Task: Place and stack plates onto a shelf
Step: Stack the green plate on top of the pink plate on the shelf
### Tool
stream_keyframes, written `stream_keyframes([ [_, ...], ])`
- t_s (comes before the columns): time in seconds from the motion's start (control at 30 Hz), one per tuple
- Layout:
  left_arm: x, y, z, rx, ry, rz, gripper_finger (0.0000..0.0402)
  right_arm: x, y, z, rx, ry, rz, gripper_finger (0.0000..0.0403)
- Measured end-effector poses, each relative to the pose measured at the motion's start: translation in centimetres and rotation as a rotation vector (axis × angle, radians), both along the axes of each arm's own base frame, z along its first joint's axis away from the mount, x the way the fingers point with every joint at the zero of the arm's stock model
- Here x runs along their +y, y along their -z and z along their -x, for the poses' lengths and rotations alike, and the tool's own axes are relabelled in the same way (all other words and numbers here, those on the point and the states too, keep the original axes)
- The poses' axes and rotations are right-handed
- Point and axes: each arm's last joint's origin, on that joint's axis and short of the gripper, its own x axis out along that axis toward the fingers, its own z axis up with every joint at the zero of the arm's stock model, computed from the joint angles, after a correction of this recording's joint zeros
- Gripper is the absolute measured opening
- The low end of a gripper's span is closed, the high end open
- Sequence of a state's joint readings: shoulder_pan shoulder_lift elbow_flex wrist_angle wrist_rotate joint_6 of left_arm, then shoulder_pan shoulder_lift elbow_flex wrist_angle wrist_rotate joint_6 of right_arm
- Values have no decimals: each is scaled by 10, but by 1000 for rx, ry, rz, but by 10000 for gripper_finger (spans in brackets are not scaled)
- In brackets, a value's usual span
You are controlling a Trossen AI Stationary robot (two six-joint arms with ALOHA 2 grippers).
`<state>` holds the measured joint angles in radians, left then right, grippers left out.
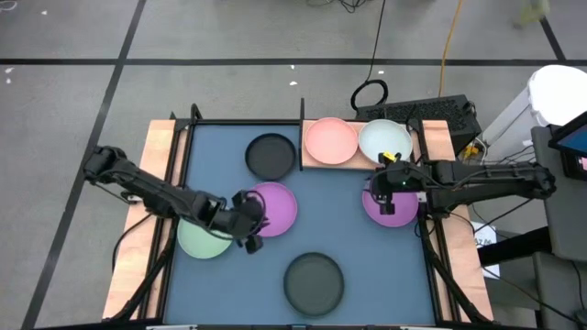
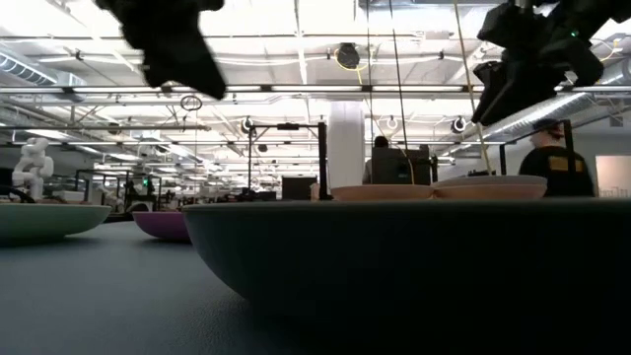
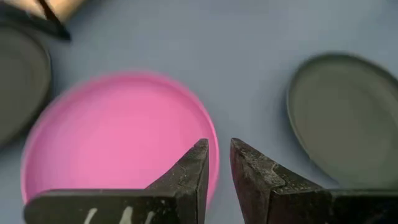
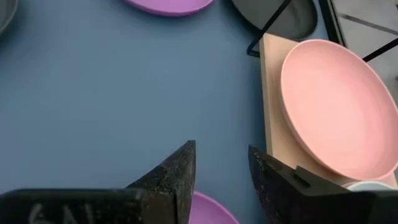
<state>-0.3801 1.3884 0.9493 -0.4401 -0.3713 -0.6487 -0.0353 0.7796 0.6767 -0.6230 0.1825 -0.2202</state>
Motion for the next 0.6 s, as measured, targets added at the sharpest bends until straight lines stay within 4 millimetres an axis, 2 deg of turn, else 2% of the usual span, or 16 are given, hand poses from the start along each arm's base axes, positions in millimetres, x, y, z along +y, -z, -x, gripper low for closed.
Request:
stream_keyframes([
  [0.3, -36, 11, 34, 161, -74, 129, 72, 1, 2, 6, -14, -7, 1, 129],
  [0.6, -67, 16, 67, 285, 2, 143, 72, 1, 2, 7, -17, -7, 1, 130],
])
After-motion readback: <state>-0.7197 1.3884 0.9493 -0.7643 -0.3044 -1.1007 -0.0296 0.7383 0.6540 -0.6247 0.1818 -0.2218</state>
